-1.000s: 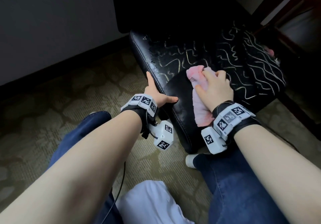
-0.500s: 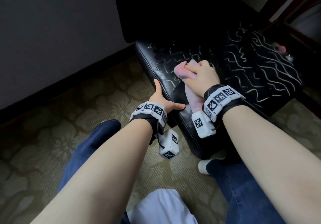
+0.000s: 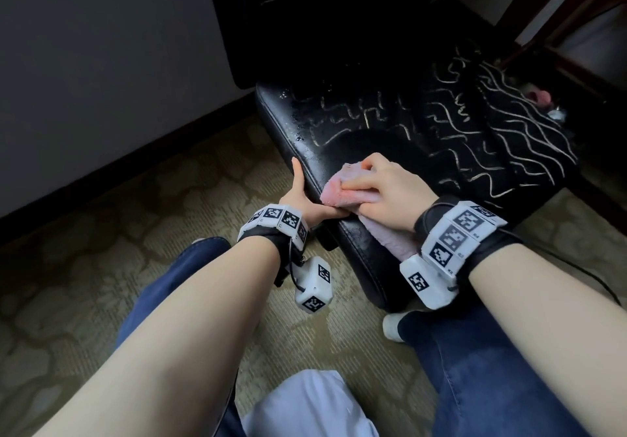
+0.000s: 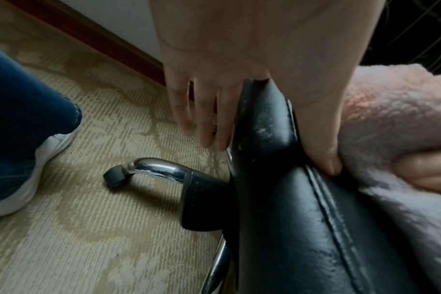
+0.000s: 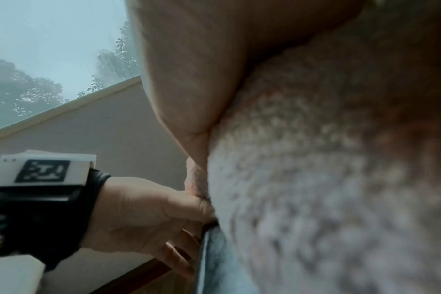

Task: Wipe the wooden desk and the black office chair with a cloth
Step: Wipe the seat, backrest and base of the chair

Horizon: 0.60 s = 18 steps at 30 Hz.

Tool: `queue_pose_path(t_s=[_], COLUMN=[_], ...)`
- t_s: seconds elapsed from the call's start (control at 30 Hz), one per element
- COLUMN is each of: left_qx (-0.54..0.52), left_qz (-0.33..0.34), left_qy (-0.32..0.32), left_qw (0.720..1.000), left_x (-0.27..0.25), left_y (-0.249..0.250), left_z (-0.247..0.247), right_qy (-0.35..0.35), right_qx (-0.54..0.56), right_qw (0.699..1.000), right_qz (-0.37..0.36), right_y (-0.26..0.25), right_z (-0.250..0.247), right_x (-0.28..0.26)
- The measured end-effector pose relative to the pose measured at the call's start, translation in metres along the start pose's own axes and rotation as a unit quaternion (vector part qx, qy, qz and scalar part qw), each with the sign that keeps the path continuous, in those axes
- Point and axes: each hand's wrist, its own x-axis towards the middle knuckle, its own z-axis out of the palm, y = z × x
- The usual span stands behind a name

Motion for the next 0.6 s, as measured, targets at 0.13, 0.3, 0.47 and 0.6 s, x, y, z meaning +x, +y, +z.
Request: queue_pose_path(t_s=[0.13,0.3,0.47,0.6], left_qx=[-0.036,-0.008,0.006,0.015], left_qz=[-0.010,0.012,0.003,0.002], left_qy=[-0.033,-0.031,-0.035,-0.026], left_qw=[0.999,0.999,0.999,1.000], left_x=[0.004,0.003,0.000,-0.005], left_y=[-0.006,-0.005,-0.002,0.002], left_z=[0.002,-0.001,-0.001,0.000], right_qy=[0.042,0.057,0.068,0.074], right_qx=[-0.009,-0.021,-0.031,-0.021], right_qw=[0.999,0.998,0.997,0.997], right_qz=[-0.004,0.003,0.015,0.019], right_y=[-0.007,-0.025,-0.046,-0.040], right_z=[0.008,0.003,-0.004,-0.005], right_x=[0.012,0.053,0.096,0.092])
